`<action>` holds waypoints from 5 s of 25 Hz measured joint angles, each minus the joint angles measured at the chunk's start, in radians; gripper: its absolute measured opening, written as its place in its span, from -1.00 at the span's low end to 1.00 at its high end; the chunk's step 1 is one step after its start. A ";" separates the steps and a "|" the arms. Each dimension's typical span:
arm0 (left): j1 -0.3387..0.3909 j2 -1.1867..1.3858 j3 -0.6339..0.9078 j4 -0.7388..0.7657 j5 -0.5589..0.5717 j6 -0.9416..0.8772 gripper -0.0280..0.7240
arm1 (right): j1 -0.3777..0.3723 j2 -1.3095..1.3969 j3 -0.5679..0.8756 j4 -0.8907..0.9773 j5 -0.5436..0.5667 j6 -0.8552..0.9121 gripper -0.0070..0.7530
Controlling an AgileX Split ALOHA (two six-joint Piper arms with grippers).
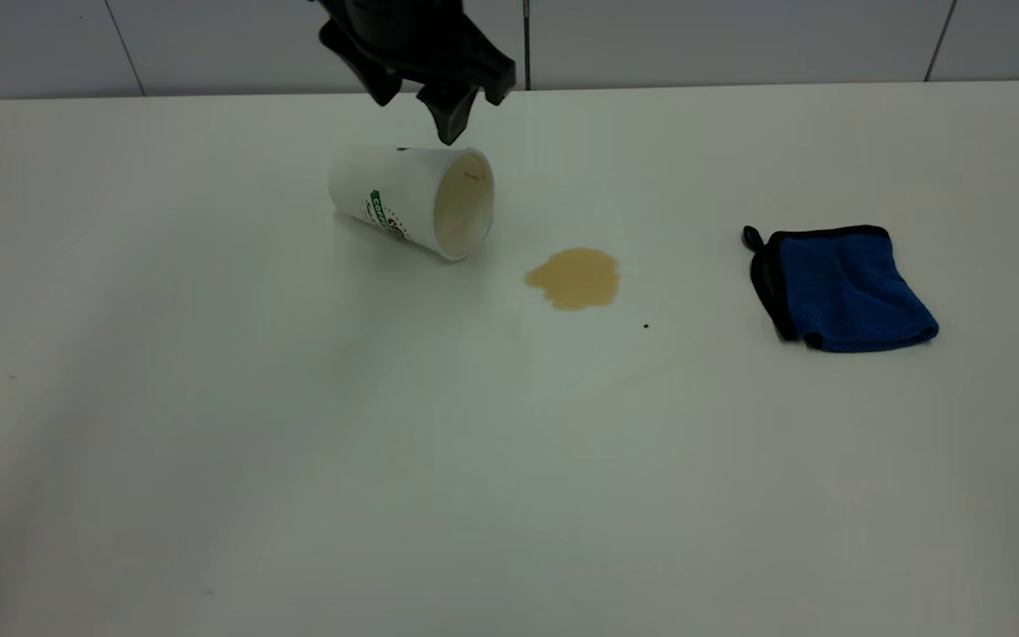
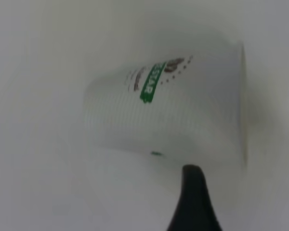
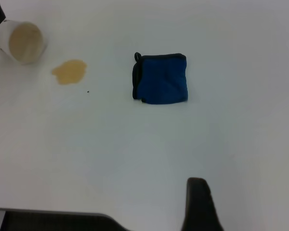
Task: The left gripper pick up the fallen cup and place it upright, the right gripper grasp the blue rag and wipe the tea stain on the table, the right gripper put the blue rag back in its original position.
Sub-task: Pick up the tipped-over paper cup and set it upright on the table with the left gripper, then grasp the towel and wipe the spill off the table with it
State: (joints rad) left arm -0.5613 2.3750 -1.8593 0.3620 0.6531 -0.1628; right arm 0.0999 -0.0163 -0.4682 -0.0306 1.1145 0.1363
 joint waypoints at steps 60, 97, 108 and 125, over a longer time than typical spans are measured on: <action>0.257 0.180 -0.242 -0.438 0.203 0.238 -0.90 | 0.000 0.000 0.000 0.000 0.000 0.000 0.45; 0.225 -0.212 -0.248 -0.536 0.514 0.264 0.57 | 0.000 0.000 0.000 0.000 0.000 0.000 0.45; 0.037 -0.478 -0.248 -0.444 0.514 0.189 0.45 | 0.000 0.000 0.000 0.000 0.000 0.000 0.45; -0.129 -1.151 0.660 -0.327 0.514 0.065 0.45 | 0.000 0.000 0.000 0.000 0.000 0.000 0.45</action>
State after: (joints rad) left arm -0.6906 1.2237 -1.1997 0.0350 1.1675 -0.0976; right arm 0.0999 -0.0163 -0.4682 -0.0306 1.1145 0.1363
